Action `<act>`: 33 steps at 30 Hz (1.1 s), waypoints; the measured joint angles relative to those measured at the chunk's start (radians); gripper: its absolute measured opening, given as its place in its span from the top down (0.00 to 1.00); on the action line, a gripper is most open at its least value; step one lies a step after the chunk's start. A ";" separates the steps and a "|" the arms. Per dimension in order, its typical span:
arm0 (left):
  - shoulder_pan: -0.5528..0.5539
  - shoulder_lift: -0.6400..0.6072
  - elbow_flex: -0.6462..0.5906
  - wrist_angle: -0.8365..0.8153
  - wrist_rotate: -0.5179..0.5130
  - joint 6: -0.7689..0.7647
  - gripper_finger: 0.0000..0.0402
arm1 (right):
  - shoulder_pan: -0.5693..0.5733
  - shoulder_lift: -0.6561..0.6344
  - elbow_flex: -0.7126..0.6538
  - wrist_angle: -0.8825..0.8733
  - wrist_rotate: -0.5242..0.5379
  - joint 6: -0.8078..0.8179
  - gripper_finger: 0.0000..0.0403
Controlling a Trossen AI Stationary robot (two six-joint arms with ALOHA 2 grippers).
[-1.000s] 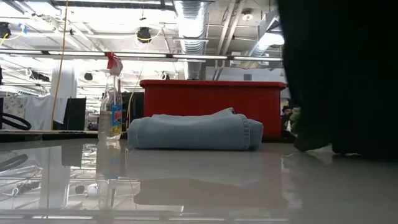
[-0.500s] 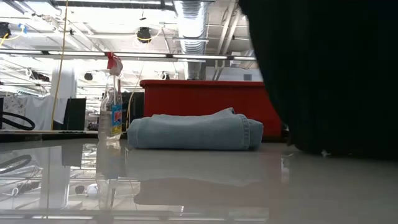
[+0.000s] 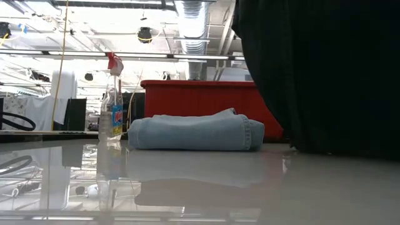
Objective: Fold Laundry from Bin
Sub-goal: Fold the black pants from the red laundry bin
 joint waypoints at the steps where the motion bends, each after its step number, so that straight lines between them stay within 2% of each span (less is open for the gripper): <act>1: 0.004 0.002 -0.001 -0.002 0.029 0.004 0.28 | 0.005 -0.001 0.000 0.000 0.000 0.002 0.90; 5: 0.016 0.002 -0.001 0.043 0.172 -0.001 0.28 | 0.018 0.001 0.000 0.002 -0.002 0.025 0.90; 11: 0.034 0.004 -0.001 0.156 0.229 -0.014 0.28 | 0.033 0.014 0.000 0.007 -0.003 0.053 0.90; 16: 0.036 0.005 -0.001 0.153 0.329 -0.017 0.28 | 0.051 0.027 0.000 0.015 -0.014 0.056 0.90; 21: 0.042 0.023 -0.003 0.124 0.340 -0.002 0.28 | 0.070 0.046 0.000 0.049 -0.061 0.031 0.90; 24: 0.040 0.020 -0.002 0.132 0.414 -0.002 0.29 | 0.071 0.052 0.000 0.052 -0.063 0.026 0.90; 28: 0.031 0.021 -0.002 0.146 0.426 -0.001 0.44 | 0.070 0.054 0.000 0.051 -0.065 0.023 0.90; 33: 0.033 0.021 -0.002 0.148 0.426 -0.033 0.74 | 0.067 0.053 0.000 0.053 -0.086 0.018 0.90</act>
